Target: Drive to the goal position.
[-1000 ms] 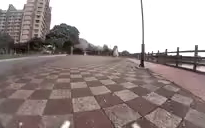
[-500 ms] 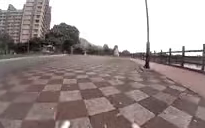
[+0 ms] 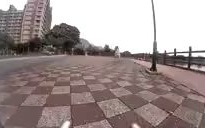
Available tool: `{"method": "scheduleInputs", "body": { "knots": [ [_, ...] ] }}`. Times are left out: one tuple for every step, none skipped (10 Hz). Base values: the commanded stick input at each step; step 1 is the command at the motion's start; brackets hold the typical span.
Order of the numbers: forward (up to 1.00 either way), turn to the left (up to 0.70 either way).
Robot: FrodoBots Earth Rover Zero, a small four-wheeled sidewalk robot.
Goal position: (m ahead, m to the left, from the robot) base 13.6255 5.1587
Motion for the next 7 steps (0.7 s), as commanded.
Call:
{"method": "scheduleInputs", "body": {
  "knots": [
    [1.00,0.03],
    [1.00,0.04],
    [1.00,0.04],
    [1.00,0.04],
    [1.00,0.04],
    [1.00,0.04],
    [1.00,0.04]
  ]
}}
